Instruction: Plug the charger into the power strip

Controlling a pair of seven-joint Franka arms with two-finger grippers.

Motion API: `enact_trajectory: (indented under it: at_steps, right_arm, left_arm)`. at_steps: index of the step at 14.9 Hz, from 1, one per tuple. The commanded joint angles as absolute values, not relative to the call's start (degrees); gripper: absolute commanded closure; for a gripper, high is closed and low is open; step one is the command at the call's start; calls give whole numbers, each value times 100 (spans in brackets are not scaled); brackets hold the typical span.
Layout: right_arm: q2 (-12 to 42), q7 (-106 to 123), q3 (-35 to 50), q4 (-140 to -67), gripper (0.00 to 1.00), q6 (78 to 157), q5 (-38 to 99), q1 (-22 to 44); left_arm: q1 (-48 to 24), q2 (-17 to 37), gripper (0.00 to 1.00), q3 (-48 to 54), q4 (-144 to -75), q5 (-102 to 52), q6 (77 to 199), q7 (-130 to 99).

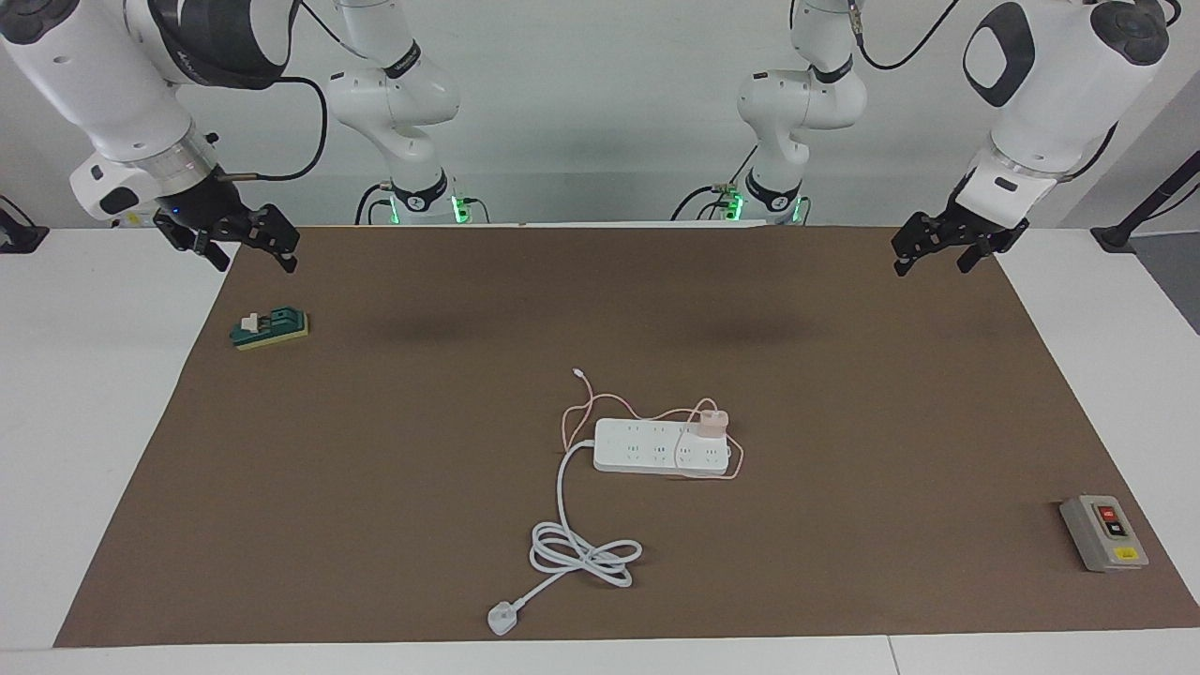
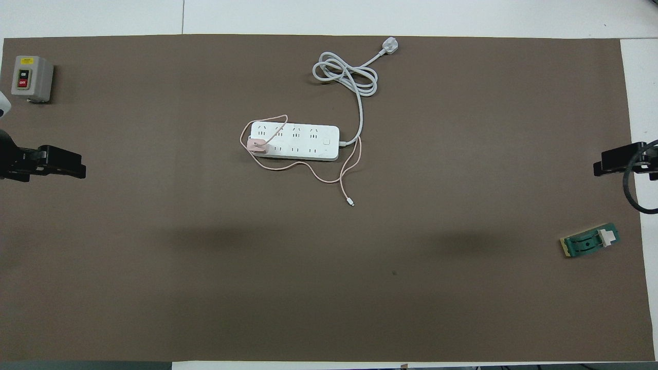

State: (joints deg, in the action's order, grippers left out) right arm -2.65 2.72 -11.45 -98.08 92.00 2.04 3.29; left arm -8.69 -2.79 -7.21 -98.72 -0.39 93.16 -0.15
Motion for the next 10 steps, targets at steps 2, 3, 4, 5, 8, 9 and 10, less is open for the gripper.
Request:
enact_trajectory:
  at_steps: [2, 3, 4, 5, 8, 9, 10]
  right_arm:
    - [-325, 369, -1090, -9809, 0, 9079, 132, 246]
    - [-325, 369, -1090, -9809, 0, 9079, 132, 237]
    - [-325, 369, -1099, -9809, 0, 9079, 132, 220]
    - [-325, 378, -1090, -9809, 0, 9088, 141, 228]
    - [-334, 343, -1081, -9826, 0, 9105, 123, 395]
    - [-334, 369, -1090, -9826, 0, 9158, 114, 396]
    - [-334, 387, -1081, -9835, 0, 9158, 114, 396]
  left_arm:
    - [-905, -422, 0, -756, -10002, -97, 9281, -79]
    - [-897, -422, 0, -756, -10002, -97, 9281, -79]
    - [-905, -422, 0, -756, -10002, -97, 9281, -79]
    - [-905, -422, 0, -756, -10002, -97, 9281, -79]
    - [-905, -422, 0, -756, -10002, -97, 9281, -79]
    - [-905, -422, 0, -756, -10002, -97, 9281, -79]
    - [-905, -422, 0, -756, -10002, -97, 9281, -79]
